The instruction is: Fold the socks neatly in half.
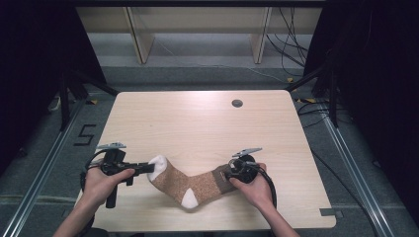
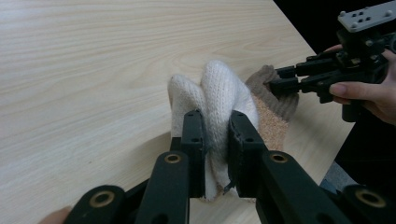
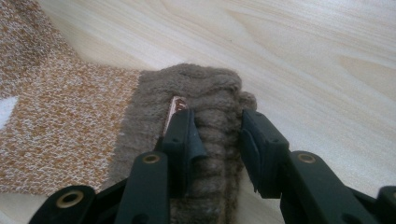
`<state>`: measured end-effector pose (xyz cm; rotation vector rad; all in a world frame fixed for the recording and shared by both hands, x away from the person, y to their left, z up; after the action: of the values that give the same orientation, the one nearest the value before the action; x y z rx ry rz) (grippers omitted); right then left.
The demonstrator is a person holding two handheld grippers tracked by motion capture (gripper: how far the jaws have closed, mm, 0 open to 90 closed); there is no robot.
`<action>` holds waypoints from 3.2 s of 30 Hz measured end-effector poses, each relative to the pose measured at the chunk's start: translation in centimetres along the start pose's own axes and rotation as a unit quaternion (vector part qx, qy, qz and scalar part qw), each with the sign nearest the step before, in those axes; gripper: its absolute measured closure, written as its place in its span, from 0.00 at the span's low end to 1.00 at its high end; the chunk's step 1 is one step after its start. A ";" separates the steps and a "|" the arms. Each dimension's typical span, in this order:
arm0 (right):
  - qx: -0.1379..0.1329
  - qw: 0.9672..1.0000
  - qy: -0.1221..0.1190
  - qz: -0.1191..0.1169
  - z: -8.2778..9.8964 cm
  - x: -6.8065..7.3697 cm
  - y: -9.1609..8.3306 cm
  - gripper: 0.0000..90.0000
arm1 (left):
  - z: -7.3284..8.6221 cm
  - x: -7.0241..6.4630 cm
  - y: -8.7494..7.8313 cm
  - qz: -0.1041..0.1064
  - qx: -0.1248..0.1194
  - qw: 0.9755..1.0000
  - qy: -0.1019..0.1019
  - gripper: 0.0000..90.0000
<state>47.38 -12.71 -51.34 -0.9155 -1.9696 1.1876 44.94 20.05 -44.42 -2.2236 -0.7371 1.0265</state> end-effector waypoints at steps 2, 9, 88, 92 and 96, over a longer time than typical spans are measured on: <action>0.001 1.000 0.006 0.001 0.0 0.1 0.0 0.72 | -0.2 -0.4 0.3 0.001 0.001 1.000 0.004 0.87; 0.002 1.000 -0.003 0.007 0.0 0.1 -0.1 0.72 | -0.6 -1.6 1.2 0.006 0.008 1.000 0.022 0.87; -0.004 0.999 0.042 -0.025 1.4 0.6 -0.5 0.86 | -4.1 -7.4 7.1 0.019 0.026 0.995 0.094 0.87; -0.005 0.999 0.045 -0.029 1.4 0.6 -0.4 0.85 | -4.4 -8.2 7.4 0.020 0.026 0.994 0.101 0.87; -0.008 0.998 0.053 -0.036 1.3 0.8 -0.3 0.85 | -4.7 -8.9 7.7 0.022 0.027 0.994 0.108 0.87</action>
<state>45.76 -12.74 -51.40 -0.8907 -1.9135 1.0634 45.62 7.49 -42.93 -2.2665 -0.5616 0.8004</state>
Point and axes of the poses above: each handheld gripper's, and its own axes: y roughly forward along the jaws, z roughly out of its underside, x roughly to its left, the point moved 5 cm from there along y, roughly forward along the jaws, and after that the axes turned 13 degrees about x, right-handed, at the moved point
